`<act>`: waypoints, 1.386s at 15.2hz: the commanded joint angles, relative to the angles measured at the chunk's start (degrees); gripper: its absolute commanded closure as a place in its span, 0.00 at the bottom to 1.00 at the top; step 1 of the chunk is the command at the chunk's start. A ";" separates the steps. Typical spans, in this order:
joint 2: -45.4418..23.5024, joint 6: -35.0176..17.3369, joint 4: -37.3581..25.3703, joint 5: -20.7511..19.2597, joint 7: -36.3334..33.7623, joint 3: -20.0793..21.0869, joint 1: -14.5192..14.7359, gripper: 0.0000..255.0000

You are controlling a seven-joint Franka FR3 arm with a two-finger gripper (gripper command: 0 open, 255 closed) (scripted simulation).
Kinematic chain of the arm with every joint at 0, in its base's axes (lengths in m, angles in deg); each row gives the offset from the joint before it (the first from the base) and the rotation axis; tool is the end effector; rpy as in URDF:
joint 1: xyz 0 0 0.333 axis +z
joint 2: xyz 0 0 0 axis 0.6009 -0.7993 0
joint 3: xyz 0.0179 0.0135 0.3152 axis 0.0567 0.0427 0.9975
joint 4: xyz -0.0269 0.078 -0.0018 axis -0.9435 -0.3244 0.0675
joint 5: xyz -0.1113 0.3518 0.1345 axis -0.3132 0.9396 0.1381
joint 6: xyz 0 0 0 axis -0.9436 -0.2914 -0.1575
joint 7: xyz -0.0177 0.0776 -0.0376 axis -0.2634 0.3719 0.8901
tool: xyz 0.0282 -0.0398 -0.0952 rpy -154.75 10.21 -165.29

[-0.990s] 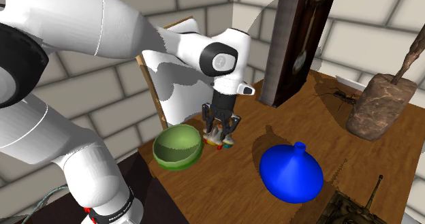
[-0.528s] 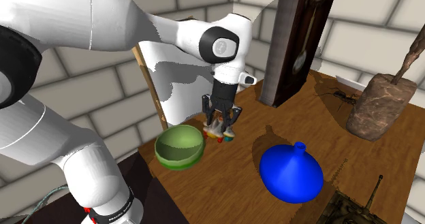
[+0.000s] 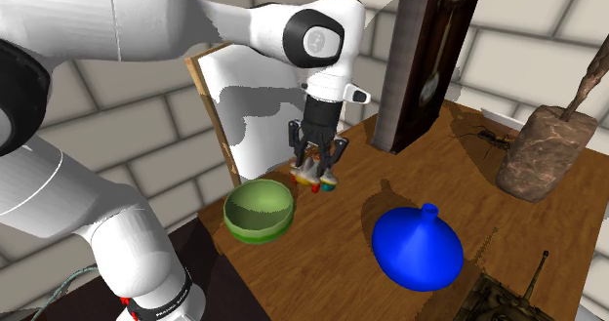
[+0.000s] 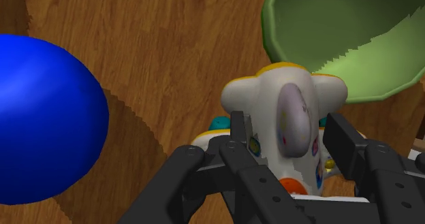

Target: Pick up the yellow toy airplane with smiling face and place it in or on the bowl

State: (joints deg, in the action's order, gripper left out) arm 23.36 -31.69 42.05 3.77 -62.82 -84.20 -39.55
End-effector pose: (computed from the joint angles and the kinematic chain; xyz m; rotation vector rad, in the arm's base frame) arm 0.4037 -0.1329 0.5189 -3.0875 -0.3235 0.4565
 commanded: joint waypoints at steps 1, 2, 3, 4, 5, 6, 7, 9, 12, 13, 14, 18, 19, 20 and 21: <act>0.08 1.64 -1.57 0.07 0.09 0.13 0.05 1.00; 0.08 2.40 -2.34 0.09 0.16 0.18 0.07 1.00; 0.06 3.16 -3.12 0.12 0.23 0.22 0.08 1.00; 0.03 3.93 -3.91 0.14 0.30 0.27 0.10 1.00; -0.01 4.69 -4.72 0.16 0.38 0.31 0.11 1.00; -0.06 5.45 -5.53 0.18 0.45 0.35 0.13 1.00; -0.12 6.21 -6.36 0.20 0.53 0.39 0.15 1.00; 2.13 6.99 -4.85 0.04 0.09 0.77 0.15 1.00; 8.92 8.94 0.11 -0.24 -1.21 1.94 0.09 1.00; 11.17 9.73 1.61 -0.26 -1.61 2.35 0.04 1.00; 13.41 10.58 3.05 -0.24 -1.99 2.79 -0.02 1.00; 22.28 14.63 8.07 0.20 -3.35 4.60 -0.28 1.00; 25.81 16.54 9.76 0.53 -3.85 5.35 -0.37 1.00; 26.04 15.86 10.68 0.49 -3.90 5.30 -0.41 1.00; 26.26 15.17 11.59 0.45 -3.97 5.24 -0.43 1.00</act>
State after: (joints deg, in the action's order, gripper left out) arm 48.63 -16.26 52.38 4.33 -66.76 -78.94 -39.88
